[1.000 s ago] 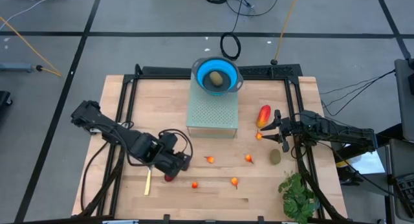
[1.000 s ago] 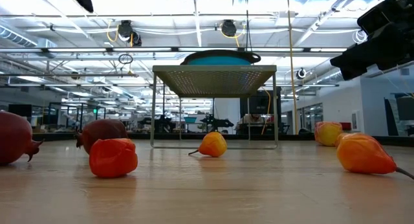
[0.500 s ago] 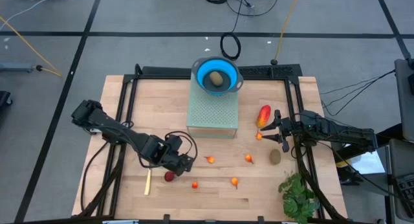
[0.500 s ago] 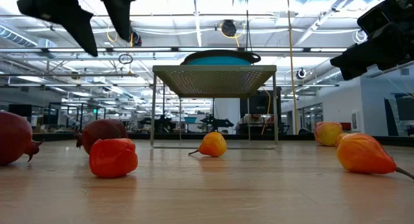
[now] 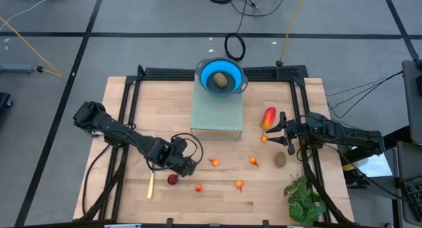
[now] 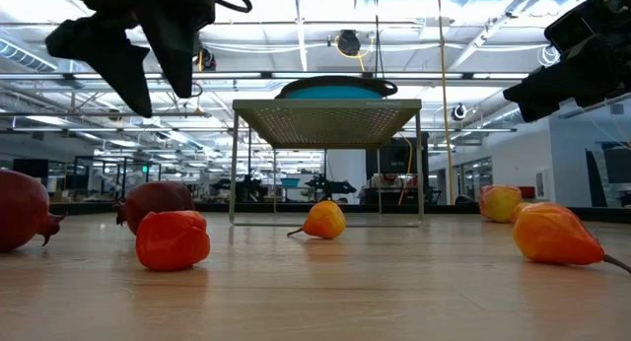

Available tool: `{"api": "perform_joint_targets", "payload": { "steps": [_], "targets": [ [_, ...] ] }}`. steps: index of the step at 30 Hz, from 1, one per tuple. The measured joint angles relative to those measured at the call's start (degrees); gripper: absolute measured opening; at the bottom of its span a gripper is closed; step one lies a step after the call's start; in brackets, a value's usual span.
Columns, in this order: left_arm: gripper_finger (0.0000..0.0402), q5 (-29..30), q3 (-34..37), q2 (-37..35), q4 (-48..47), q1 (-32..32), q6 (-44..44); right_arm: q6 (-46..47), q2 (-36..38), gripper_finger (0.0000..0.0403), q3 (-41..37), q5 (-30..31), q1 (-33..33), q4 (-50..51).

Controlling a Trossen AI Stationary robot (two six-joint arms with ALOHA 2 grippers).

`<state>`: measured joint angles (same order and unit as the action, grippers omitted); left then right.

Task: Pick & Place Fruit
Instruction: Put the pomegranate into the blue strainer bowl on the shelf

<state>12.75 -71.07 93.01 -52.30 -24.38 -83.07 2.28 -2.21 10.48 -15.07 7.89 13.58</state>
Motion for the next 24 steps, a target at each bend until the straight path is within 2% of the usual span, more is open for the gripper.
{"api": "perform_joint_targets", "payload": {
  "steps": [18, 24],
  "targets": [
    [0.0241, 1.83, 0.00, 0.00, 6.21, 0.00, 35.21, 0.00, 0.00, 0.0139, 0.00, 0.22, 0.01, 0.00],
    [0.0241, 1.82, 0.00, 0.00, 6.23, 0.00, 43.39, 0.00, -0.01, 0.0139, 0.01, 0.23, 0.01, 0.00]
  ]
}}
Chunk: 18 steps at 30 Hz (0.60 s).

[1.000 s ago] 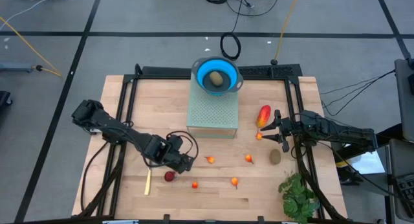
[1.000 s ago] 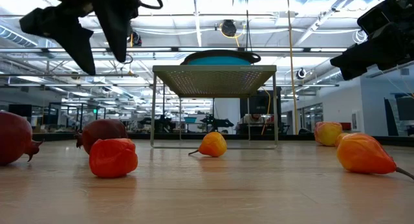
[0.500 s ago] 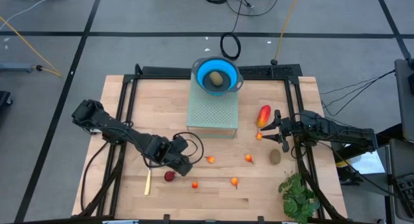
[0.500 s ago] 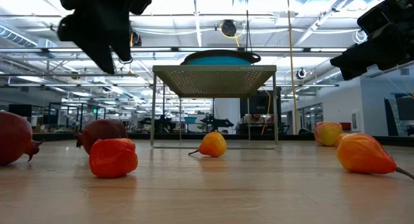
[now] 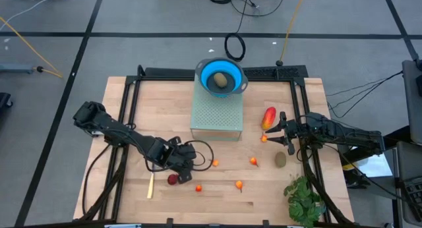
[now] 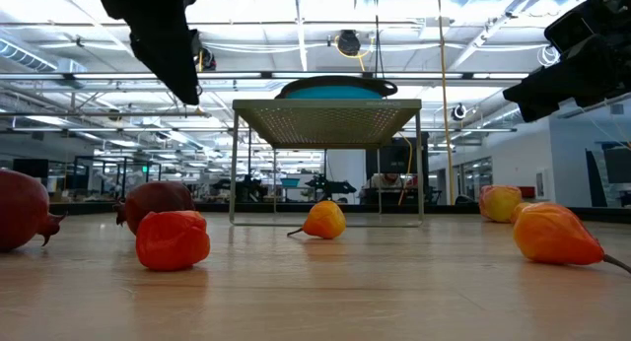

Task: Pick & Place Fruit
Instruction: Put the pomegranate into the blue strainer bowl on the shelf

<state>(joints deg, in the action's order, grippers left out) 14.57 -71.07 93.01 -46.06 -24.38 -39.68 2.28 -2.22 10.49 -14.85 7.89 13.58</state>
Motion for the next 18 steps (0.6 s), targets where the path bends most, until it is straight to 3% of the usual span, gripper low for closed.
{"api": "perform_joint_targets", "payload": {
  "steps": [9, 18],
  "targets": [
    [0.0241, -1.04, -0.02, 0.41, 0.17, 0.07, 4.45, 0.00, 0.00, 0.0139, -0.01, 0.02, -0.02, 0.00],
    [0.0241, -3.63, -0.02, 5.34, 2.10, 0.23, 5.16, 0.00, 0.02, 0.0139, -0.01, 0.02, -0.01, 0.00]
  ]
}}
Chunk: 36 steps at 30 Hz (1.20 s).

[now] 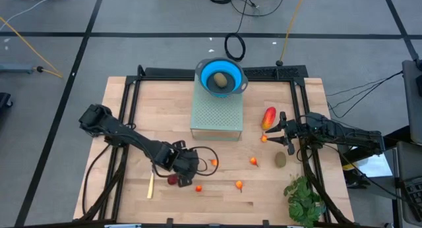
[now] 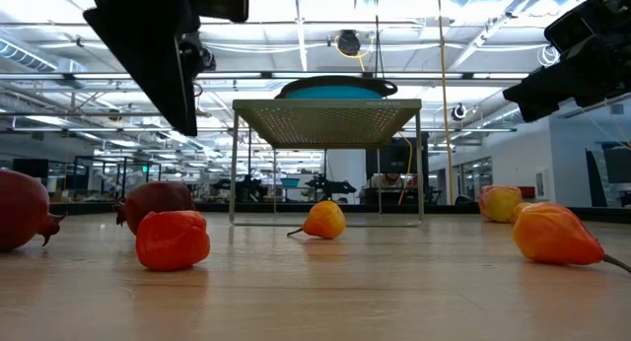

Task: Pick & Place Fruit
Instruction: Put the pomegranate into the blue strainer bowl on the shelf

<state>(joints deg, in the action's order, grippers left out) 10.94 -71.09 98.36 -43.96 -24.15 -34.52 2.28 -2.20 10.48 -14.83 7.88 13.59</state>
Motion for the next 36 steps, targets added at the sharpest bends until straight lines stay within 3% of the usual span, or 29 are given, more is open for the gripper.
{"api": "perform_joint_targets", "payload": {
  "steps": [12, 36],
  "targets": [
    [0.0241, -2.41, 0.00, 5.33, 0.65, 0.14, -0.47, 0.00, 0.00, 0.0139, 0.00, 0.00, 0.01, 0.00],
    [0.0242, -2.95, 0.04, 7.76, -0.38, 1.80, -1.95, -0.17, 0.00, 0.0139, 0.01, 0.00, 0.00, 0.04]
  ]
}}
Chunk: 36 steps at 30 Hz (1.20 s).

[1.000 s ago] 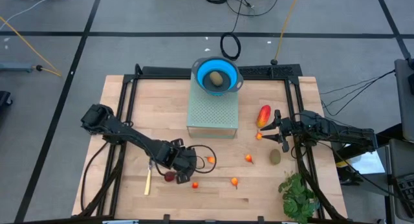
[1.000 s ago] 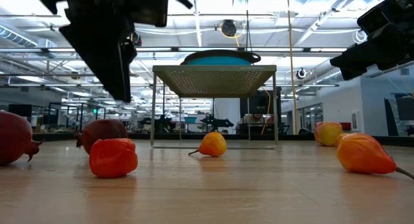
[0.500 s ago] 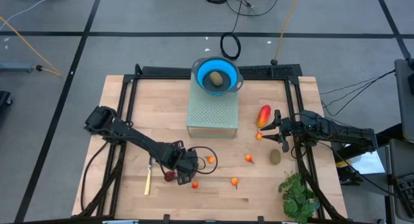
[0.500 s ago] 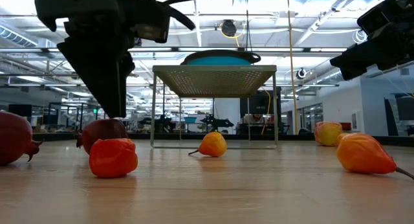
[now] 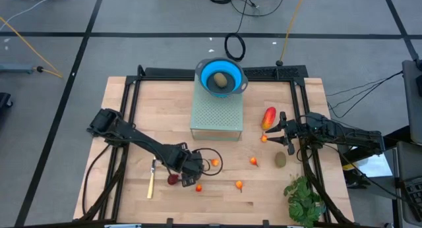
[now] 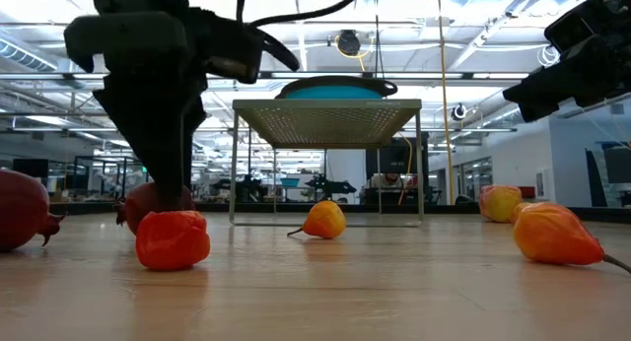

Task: Pick & Place Fruit
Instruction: Put the pomegranate into the blue strainer bowl on the shelf

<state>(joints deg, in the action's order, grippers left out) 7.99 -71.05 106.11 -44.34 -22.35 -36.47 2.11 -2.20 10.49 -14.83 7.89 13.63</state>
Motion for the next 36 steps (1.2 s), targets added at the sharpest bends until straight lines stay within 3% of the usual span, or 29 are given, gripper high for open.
{"api": "perform_joint_targets", "payload": {
  "steps": [17, 30, 36],
  "targets": [
    [0.0270, -2.01, 0.09, 4.30, -0.39, 0.64, 0.20, 0.00, -0.24, 0.0139, -0.01, -0.01, 0.00, 0.02],
    [0.0192, -1.97, 0.09, 4.27, -0.50, 0.64, 1.88, 0.00, -0.24, 0.0139, 0.00, 0.14, -0.01, -0.02],
    [0.0188, -1.99, 0.07, 4.23, -0.51, 0.64, 1.81, -0.02, -0.24, 0.0139, -0.01, 0.17, 0.00, -0.01]
  ]
}}
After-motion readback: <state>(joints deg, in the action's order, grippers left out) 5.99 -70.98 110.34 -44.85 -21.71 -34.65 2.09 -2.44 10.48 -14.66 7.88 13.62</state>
